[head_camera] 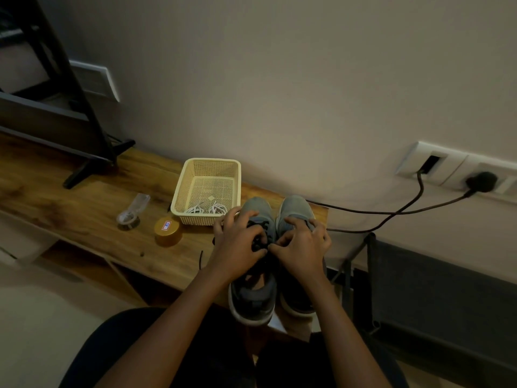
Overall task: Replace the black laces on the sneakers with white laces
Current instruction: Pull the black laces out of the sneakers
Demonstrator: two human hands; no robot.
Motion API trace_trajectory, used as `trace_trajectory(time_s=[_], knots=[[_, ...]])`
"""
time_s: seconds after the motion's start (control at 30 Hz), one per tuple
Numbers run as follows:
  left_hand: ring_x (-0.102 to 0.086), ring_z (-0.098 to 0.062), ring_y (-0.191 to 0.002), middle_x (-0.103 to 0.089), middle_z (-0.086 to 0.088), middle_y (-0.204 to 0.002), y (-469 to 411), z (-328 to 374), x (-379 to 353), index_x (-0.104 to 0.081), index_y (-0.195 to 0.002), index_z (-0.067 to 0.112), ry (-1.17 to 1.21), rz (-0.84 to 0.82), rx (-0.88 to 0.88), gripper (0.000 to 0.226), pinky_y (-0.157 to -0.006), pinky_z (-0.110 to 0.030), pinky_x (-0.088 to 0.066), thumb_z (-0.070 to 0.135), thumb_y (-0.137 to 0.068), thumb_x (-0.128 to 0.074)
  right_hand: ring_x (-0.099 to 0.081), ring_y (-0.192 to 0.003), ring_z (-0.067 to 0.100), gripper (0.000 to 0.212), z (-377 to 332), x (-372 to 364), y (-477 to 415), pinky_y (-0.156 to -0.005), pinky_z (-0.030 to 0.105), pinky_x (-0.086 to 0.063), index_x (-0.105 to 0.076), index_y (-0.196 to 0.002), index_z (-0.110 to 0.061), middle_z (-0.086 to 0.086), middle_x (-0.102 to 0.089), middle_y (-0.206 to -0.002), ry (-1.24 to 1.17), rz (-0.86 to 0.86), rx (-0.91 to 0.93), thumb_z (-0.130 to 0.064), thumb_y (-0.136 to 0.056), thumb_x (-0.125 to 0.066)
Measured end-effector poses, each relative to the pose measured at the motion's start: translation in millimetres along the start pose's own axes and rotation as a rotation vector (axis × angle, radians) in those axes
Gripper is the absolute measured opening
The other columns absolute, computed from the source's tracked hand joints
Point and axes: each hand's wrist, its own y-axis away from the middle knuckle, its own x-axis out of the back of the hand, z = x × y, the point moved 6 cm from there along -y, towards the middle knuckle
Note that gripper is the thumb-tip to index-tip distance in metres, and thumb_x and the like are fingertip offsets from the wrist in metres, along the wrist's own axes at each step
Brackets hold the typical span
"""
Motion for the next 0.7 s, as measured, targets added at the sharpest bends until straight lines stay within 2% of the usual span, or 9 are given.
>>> trace_trajectory(time_s=[0.07, 0.17, 0.3, 0.4, 0.5, 0.57, 0.63, 0.7], knots=[[-0.004, -0.018, -0.142, -0.028, 0.014, -0.15, 0, 1, 1, -0.065, -0.095, 0.029, 0.014, 0.028, 0.017, 0.014, -0.107, -0.039, -0.009, 0.04, -0.085, -0.062, -0.014, -0.14, 0.023, 0.035, 0, 0, 1, -0.112, 0.046, -0.01, -0.067, -0.107, -0.018, -0.005, -0.063, -0.122, 0.018, 0.008, -0.008, -0.035, -0.077, -0.071], [-0.005, -0.017, -0.142, -0.028, 0.016, -0.15, -2, -1, 5, -0.063, -0.082, 0.031, 0.061, -0.018, 0.043, 0.007, -0.11, -0.041, -0.004, 0.037, -0.085, -0.064, -0.015, -0.14, 0.023, 0.033, -2, 0, 3, -0.113, 0.046, -0.009, -0.068, -0.103, -0.017, -0.006, -0.061, -0.124, 0.038, 0.015, -0.021, -0.035, -0.077, -0.071], [-0.004, -0.017, -0.142, -0.028, 0.018, -0.148, -5, -17, 7, -0.052, -0.066, 0.036, 0.117, -0.141, 0.118, 0.023, -0.111, -0.05, 0.01, 0.039, -0.083, -0.067, -0.017, -0.139, 0.024, 0.031, -4, 1, 4, -0.113, 0.045, -0.01, -0.067, -0.104, -0.016, -0.004, -0.057, -0.128, 0.053, 0.023, -0.019, -0.031, -0.078, -0.068], [-0.008, -0.015, -0.141, -0.032, 0.018, -0.145, -2, -23, 9, -0.052, -0.064, 0.035, 0.252, -0.192, 0.137, 0.025, -0.111, -0.047, 0.009, 0.032, -0.082, -0.069, -0.016, -0.139, 0.024, 0.028, -5, 0, 4, -0.114, 0.044, -0.009, -0.067, -0.103, -0.016, -0.003, -0.055, -0.131, 0.051, 0.0, -0.025, -0.03, -0.079, -0.067], [-0.021, -0.016, -0.138, -0.043, 0.016, -0.134, -4, -43, 23, -0.054, -0.067, 0.029, 0.447, -0.179, 0.168, 0.023, -0.114, -0.051, -0.004, 0.021, -0.082, -0.069, -0.018, -0.138, 0.023, 0.019, -2, 2, 4, -0.113, 0.045, -0.01, -0.07, -0.093, -0.018, -0.008, -0.052, -0.134, 0.074, 0.004, -0.033, -0.031, -0.079, -0.067], [-0.034, -0.019, -0.133, -0.052, 0.01, -0.13, -6, -67, 37, -0.057, -0.066, 0.028, 0.511, -0.085, 0.205, 0.022, -0.113, -0.054, -0.016, 0.02, -0.081, -0.071, -0.019, -0.138, 0.024, 0.018, 0, 3, 4, -0.113, 0.046, -0.011, -0.071, -0.091, -0.019, -0.009, -0.051, -0.134, 0.077, -0.008, -0.026, -0.032, -0.079, -0.067], [-0.045, -0.023, -0.126, -0.06, 0.005, -0.119, -2, -89, 50, -0.059, -0.067, 0.027, 0.562, 0.051, 0.301, 0.02, -0.107, -0.047, -0.031, 0.019, -0.082, -0.071, -0.019, -0.138, 0.024, 0.017, -1, 3, 3, -0.113, 0.047, -0.011, -0.069, -0.092, -0.023, -0.009, -0.052, -0.133, 0.068, -0.02, -0.02, -0.034, -0.079, -0.069], [-0.054, -0.023, -0.113, -0.061, 0.004, -0.104, 5, -103, 52, -0.059, -0.069, 0.022, 0.555, 0.157, 0.448, 0.019, -0.092, -0.037, -0.044, 0.016, -0.084, -0.069, -0.02, -0.137, 0.024, 0.01, -1, 3, 2, -0.113, 0.048, -0.012, -0.062, -0.082, -0.033, -0.01, -0.053, -0.132, 0.067, -0.032, -0.017, -0.037, -0.078, -0.07]])
